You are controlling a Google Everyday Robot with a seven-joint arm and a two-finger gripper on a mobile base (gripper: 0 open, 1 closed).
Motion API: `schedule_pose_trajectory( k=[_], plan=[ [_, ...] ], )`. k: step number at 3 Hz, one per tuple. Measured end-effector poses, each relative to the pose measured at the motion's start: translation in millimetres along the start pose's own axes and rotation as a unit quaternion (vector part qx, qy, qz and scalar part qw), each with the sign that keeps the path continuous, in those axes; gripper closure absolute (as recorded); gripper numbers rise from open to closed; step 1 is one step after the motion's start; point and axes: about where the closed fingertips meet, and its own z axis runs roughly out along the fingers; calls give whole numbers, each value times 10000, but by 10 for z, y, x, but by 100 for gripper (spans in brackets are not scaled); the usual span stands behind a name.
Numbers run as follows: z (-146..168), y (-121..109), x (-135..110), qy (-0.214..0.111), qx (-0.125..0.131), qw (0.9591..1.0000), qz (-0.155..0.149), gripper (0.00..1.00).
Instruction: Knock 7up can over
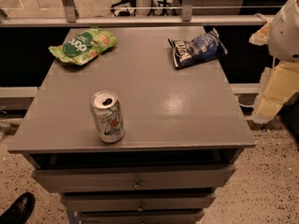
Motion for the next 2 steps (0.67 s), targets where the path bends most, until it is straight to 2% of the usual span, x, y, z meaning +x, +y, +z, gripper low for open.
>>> schedule_pose_trajectory(
  k=[2],
  plan=[
    [0, 0, 0, -1, 0, 10000, 0, 0]
  ],
)
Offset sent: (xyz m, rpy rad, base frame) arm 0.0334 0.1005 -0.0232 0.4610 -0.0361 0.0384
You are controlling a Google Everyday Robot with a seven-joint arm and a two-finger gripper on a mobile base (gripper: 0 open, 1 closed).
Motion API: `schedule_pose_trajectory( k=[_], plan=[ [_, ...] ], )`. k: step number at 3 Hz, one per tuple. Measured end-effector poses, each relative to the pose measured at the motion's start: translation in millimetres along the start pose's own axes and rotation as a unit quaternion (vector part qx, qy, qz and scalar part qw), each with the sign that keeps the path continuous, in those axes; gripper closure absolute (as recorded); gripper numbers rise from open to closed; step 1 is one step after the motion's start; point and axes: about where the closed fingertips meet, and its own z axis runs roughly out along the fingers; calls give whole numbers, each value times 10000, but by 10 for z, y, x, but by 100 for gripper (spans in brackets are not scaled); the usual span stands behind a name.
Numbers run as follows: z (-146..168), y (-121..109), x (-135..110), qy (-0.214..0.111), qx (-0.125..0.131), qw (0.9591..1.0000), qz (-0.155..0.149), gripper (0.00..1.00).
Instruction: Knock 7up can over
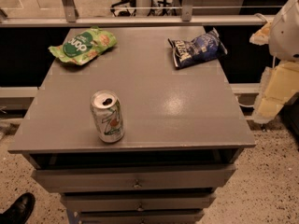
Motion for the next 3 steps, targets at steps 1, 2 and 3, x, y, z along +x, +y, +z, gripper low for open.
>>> schedule_pose_trajectory(
  k=[1, 2, 3],
  plan=[
    [101, 28, -184, -375, -73, 9992, 74, 0],
    [486, 158, -738, -1392, -352, 9893, 238, 0],
    [772, 252, -1355, -2468, -622, 9664, 364, 0]
  ],
)
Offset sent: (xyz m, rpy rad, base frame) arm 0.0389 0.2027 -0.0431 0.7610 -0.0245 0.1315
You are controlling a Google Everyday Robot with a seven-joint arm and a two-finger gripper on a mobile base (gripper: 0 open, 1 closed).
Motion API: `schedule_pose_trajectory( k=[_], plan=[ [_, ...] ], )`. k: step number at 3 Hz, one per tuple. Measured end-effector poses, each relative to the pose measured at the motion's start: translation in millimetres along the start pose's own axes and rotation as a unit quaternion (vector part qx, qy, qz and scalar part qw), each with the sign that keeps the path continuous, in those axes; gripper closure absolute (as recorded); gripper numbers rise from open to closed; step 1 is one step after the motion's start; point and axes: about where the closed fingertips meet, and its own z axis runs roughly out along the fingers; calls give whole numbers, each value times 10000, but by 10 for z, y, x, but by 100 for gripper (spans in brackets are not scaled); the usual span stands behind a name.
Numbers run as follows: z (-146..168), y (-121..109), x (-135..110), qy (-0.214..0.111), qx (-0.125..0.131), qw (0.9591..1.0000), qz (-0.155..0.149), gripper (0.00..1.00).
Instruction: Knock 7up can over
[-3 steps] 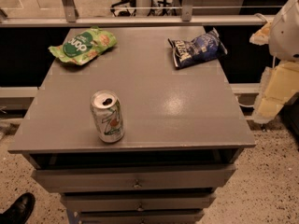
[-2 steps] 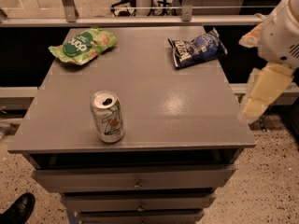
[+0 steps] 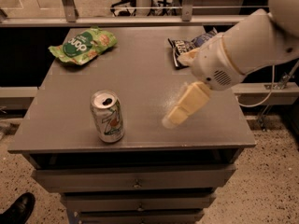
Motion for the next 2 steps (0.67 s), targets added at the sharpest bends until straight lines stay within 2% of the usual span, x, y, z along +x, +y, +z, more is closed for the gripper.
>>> schedule_pose_trajectory(
  k=[1, 2],
  plan=[
    [401, 175, -351, -930, -333, 9950, 176, 0],
    [686, 376, -630, -1591, -558, 9854, 258, 0]
  ],
)
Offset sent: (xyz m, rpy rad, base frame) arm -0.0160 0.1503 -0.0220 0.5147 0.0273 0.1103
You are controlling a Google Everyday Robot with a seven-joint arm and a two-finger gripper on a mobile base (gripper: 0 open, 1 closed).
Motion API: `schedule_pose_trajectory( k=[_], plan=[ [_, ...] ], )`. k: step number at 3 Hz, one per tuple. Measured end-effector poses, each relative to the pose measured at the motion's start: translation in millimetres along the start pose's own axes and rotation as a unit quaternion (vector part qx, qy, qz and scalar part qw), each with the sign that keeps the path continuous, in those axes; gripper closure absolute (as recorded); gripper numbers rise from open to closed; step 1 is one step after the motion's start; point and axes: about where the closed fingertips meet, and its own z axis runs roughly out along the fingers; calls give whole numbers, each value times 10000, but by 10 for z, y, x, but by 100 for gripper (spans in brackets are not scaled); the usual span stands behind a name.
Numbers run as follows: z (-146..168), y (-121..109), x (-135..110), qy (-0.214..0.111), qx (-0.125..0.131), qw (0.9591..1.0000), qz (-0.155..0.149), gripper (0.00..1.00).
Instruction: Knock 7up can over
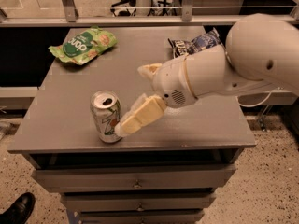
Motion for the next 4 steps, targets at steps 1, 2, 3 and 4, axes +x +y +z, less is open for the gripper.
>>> schedule_pose_trajectory(
  k=[1, 2, 3, 4],
  plan=[
    [318, 74, -38, -372, -82, 9993, -16, 0],
    [490, 0, -16, -566, 12, 9984, -54, 0],
    [542, -194, -102, -675, 207, 9974, -119, 0],
    [546, -441, -337, -701, 395, 9966, -177, 0]
  ],
)
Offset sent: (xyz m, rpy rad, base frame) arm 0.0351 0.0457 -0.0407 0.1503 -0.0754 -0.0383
